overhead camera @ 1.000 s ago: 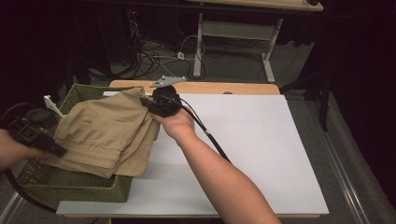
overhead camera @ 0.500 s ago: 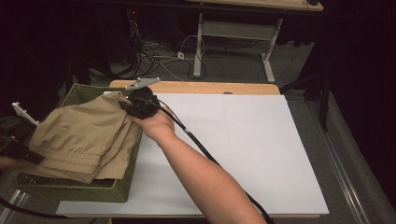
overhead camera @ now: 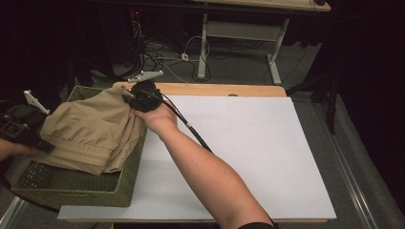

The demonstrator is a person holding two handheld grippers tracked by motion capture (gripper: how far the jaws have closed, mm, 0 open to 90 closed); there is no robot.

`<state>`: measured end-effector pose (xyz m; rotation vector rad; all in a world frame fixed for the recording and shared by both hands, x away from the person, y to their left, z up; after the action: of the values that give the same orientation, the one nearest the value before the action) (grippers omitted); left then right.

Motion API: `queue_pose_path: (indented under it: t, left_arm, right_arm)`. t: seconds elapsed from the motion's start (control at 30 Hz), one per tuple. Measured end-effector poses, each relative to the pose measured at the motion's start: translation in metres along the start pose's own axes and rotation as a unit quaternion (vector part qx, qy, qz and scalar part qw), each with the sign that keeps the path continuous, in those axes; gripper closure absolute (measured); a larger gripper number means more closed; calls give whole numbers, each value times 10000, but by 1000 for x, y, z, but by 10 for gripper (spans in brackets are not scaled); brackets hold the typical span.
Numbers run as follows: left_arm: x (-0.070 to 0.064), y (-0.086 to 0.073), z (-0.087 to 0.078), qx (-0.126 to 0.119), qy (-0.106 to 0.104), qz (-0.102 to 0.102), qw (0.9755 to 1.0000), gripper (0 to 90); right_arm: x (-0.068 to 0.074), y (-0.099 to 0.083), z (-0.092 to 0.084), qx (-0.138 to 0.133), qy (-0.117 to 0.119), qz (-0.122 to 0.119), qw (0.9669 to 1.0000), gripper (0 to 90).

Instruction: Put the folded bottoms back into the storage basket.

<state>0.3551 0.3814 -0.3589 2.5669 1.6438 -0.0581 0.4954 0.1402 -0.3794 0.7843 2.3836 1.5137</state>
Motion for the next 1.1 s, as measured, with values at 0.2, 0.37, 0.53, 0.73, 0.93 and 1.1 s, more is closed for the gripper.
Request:
queue_pose_path:
  t: [0.2, 0.37, 0.53, 0.73, 0.93, 1.1]
  left_arm:
    - [9, -4, -1, -94, -44, -170, 9998, 734]
    - [20, -8, 22, 106, -122, -699, 9974, 333]
    - [7, -9, 28, 161, 28, -610, 9980, 143]
    - [-12, -8, 34, 307, 264, -671, 9969, 0]
    - [-36, -7, 38, 294, 247, -670, 9970, 0]
    - [-56, -2, 42, 285, 210, -554, 9978, 0]
  right_arm:
    - [-4, 4, 1, -64, 70, 50, 9999, 830]
    - [-19, -26, 30, 664, -519, 76, 9964, 408]
    - [-28, -34, 15, 470, -227, 423, 9977, 166]
    - [-23, -37, -12, 281, -78, 271, 9992, 2]
    - [-24, -47, -39, 130, -88, 165, 9997, 2]
    - [-33, -66, -61, 44, -172, 193, 9997, 2]
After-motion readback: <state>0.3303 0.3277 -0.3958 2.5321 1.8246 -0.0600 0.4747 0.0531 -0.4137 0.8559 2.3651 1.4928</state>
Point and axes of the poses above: each handheld gripper's, and its own axes: z roughly forward along the jaws, y roughly out of its top, x roughly to its left, the point moved 5 cm from there along z, roughly forward along the jaws, and after that the axes turned 2 degrees about z, right-handed, at the moved point
